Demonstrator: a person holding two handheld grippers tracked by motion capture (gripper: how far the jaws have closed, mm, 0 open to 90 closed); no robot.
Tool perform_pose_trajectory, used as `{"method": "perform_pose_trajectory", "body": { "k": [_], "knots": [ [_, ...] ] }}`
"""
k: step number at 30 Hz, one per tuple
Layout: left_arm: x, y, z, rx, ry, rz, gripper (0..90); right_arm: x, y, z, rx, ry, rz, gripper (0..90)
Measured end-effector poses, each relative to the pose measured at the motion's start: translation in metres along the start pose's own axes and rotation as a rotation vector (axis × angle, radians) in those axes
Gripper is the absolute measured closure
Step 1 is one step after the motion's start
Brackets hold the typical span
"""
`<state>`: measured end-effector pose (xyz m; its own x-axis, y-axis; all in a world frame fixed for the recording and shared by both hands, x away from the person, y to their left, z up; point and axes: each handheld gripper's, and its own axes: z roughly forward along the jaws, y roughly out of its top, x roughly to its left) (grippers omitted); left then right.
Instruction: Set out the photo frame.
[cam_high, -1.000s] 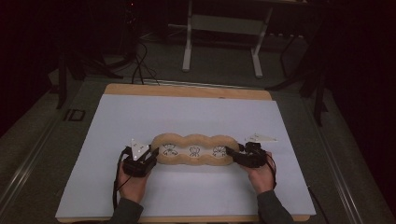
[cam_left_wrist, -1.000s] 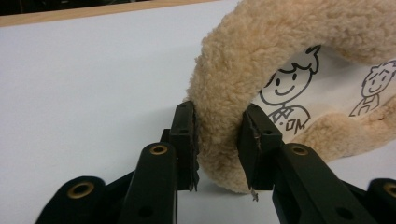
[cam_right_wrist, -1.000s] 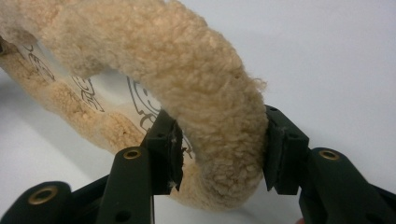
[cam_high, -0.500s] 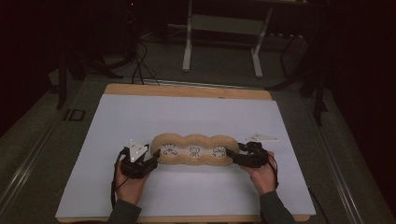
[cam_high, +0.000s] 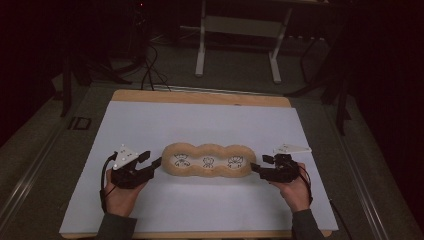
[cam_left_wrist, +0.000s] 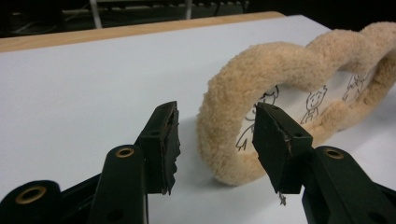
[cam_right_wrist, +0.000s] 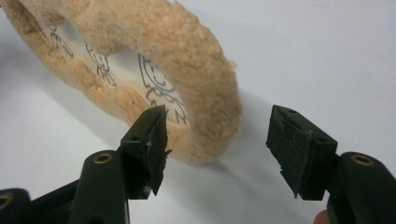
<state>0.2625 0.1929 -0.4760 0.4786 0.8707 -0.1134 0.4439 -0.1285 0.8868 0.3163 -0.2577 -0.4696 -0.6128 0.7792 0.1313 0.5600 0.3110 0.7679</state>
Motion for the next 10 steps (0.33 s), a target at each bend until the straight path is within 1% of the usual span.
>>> {"method": "perform_pose_trajectory", "body": {
  "k": [1, 3, 4, 6, 8, 9, 10],
  "knots": [
    [0.002, 0.0, -0.001, 0.009, -0.003, 0.007, 51.0, -0.001, -0.001, -0.002, 0.008, 0.001, 0.0, 38.0],
    [0.002, 0.0, -0.001, 0.009, -0.003, 0.007, 50.9, -0.003, -0.001, -0.003, 0.013, 0.0, 0.0, 38.0],
    [0.008, -0.001, -0.002, 0.027, -0.016, 0.026, 50.9, -0.006, -0.003, -0.005, 0.035, -0.008, -0.008, 38.2],
    [0.011, -0.001, -0.003, 0.033, -0.026, 0.034, 50.8, -0.008, -0.004, -0.007, 0.045, 0.001, -0.006, 38.3],
    [0.013, -0.001, -0.003, 0.039, -0.027, 0.042, 49.7, -0.009, -0.005, -0.008, 0.049, 0.002, -0.006, 38.3],
    [0.015, -0.001, -0.003, 0.06, -0.028, 0.059, 49.7, -0.01, -0.005, -0.009, 0.053, 0.002, -0.005, 38.3],
    [0.016, -0.001, -0.004, 0.07, -0.021, 0.072, 49.3, -0.012, -0.006, -0.011, 0.063, -0.004, -0.009, 38.2]
  ]
}}
